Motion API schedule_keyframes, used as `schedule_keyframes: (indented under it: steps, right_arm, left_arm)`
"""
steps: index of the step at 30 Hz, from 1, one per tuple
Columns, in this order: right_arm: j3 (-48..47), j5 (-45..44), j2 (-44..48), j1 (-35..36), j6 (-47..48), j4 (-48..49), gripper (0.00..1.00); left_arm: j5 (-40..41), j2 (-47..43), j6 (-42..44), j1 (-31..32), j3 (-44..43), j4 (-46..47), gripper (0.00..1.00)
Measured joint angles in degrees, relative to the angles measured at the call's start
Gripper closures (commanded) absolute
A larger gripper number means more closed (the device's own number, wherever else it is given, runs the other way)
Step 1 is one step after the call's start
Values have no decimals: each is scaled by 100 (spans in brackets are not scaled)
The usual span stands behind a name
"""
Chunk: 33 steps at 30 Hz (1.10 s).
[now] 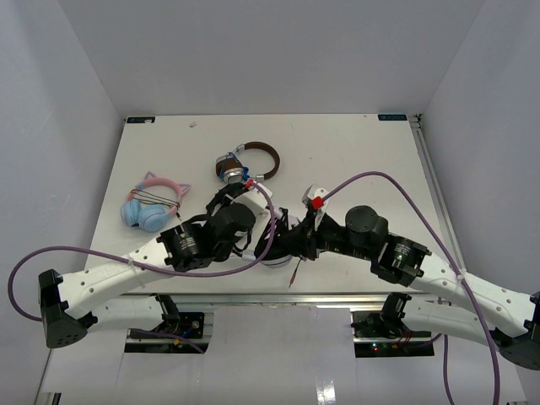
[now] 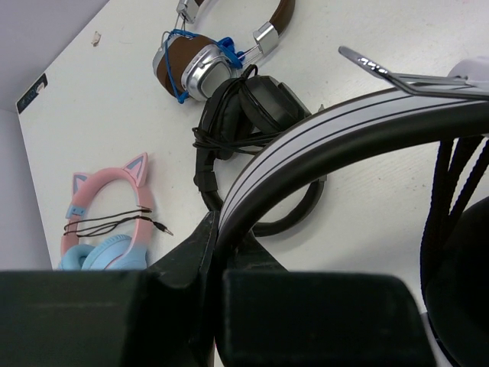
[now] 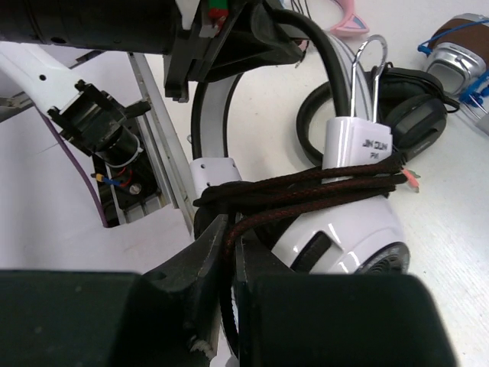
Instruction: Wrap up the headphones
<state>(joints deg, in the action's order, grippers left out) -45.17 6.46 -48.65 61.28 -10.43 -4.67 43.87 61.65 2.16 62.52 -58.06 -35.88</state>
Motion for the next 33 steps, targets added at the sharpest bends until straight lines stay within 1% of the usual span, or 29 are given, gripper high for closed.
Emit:
schedule_keyframes:
  steps: [8,18,27,33]
  right_arm:
    - [194,333,102,9,-180,401,84]
    - [336,486,119,24,-370,726,82]
    - [363,323,-143,44,-464,851,79]
    - [371,65,-185,162,-549,1015,78]
  left_arm:
    - [48,216,-635,-2,-630,-718,100]
    - [144,470,-1401,-7,-956,-1362,100]
    - [218,662,-2041,-17,-1291,-1840,100]
    - [326,822,-2479,-28,-1681,-2348,100]
